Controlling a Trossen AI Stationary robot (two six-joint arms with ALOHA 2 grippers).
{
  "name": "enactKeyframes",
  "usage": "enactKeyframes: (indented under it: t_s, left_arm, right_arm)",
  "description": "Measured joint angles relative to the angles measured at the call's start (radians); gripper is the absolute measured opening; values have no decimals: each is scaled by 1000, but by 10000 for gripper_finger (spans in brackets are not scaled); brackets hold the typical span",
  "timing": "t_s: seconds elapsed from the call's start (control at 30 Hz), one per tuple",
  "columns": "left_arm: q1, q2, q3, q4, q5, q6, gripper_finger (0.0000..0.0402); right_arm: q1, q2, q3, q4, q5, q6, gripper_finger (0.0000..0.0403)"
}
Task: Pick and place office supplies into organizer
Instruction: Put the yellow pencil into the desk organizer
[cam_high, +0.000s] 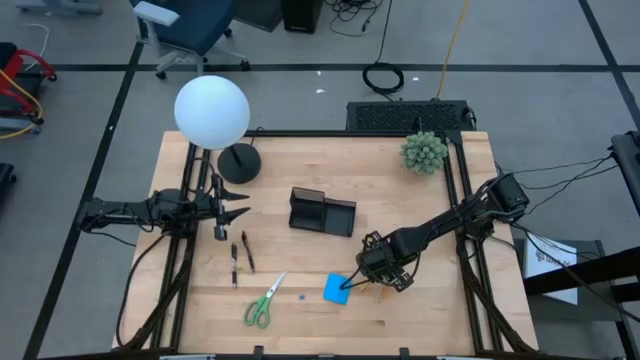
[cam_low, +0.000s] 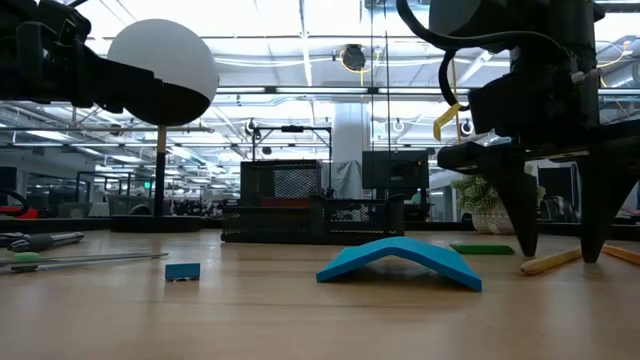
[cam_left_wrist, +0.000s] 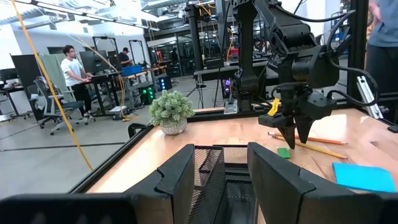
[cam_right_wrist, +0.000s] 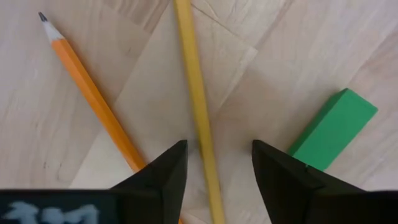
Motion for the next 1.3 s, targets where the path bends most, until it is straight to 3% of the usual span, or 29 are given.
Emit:
enactKeyframes:
  t_s: [0.63, 1.3]
  left_arm:
    - [0, 0, 0, 0, 0, 0, 154]
    - [0, 0, 0, 0, 0, 0, 154]
  right_arm:
    - [0, 2, 0, -3, -3, 1, 9]
    - [-4, -18, -3, -34, -1, 43, 9]
